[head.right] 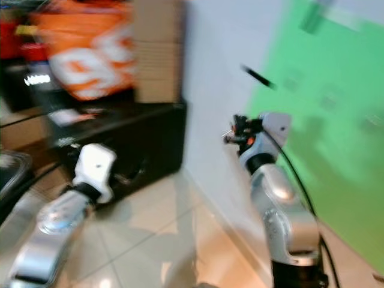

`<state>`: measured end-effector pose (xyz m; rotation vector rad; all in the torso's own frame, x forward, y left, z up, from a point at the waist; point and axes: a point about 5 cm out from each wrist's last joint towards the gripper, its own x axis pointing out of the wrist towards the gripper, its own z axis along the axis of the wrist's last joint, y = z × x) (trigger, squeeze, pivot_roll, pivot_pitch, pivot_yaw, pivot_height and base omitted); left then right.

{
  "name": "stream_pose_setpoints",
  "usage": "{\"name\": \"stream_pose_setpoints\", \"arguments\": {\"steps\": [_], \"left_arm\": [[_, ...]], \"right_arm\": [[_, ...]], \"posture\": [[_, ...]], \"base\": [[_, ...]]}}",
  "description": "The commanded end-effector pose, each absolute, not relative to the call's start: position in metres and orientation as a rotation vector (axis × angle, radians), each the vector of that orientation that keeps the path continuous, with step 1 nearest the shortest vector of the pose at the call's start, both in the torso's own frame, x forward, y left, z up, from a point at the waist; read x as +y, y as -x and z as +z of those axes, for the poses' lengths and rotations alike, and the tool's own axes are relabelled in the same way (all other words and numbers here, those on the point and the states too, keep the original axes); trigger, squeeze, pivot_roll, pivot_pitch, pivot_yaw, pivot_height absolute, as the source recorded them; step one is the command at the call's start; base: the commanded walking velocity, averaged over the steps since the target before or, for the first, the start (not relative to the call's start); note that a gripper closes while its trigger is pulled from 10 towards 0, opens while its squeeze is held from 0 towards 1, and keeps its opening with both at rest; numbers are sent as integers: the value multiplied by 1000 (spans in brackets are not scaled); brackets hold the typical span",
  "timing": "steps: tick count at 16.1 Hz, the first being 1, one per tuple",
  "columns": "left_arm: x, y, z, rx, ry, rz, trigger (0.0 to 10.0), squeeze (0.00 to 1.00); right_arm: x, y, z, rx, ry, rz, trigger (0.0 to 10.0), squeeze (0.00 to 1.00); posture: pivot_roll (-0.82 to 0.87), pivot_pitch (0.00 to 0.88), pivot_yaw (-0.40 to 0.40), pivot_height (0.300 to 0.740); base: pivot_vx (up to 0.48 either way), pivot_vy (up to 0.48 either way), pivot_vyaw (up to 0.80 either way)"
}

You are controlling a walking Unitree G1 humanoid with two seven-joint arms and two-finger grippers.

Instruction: Hang keys on a hook

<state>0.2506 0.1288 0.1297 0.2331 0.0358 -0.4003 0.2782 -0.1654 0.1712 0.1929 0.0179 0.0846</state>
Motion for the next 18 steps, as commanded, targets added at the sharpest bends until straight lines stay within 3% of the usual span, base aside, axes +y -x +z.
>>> {"name": "stream_pose_setpoints", "arguments": {"steps": [1, 6, 9, 18], "left_arm": [[135, -251, 131, 31, -251, -386, 10000, 0], [135, -251, 132, 29, -258, -396, 10000, 0], [135, -251, 132, 29, -261, -396, 10000, 0], [134, -253, 134, 29, -275, -429, 10000, 0]], "right_arm": [[-162, -280, 175, -1, -193, 98, 10000, 0], [-158, -281, 178, -15, -185, 140, 10000, 0], [-151, -282, 176, -7, -117, 213, 10000, 0], [-146, -281, 179, -31, -131, 252, 10000, 0]], "posture": [[15, 0, -58, 740], [17, 0, -56, 740], [18, 0, -56, 740], [18, 0, -36, 740]], "base": [[300, 0, -800], [304, 0, -800], [305, 0, 0], [303, 0, 0]]}}
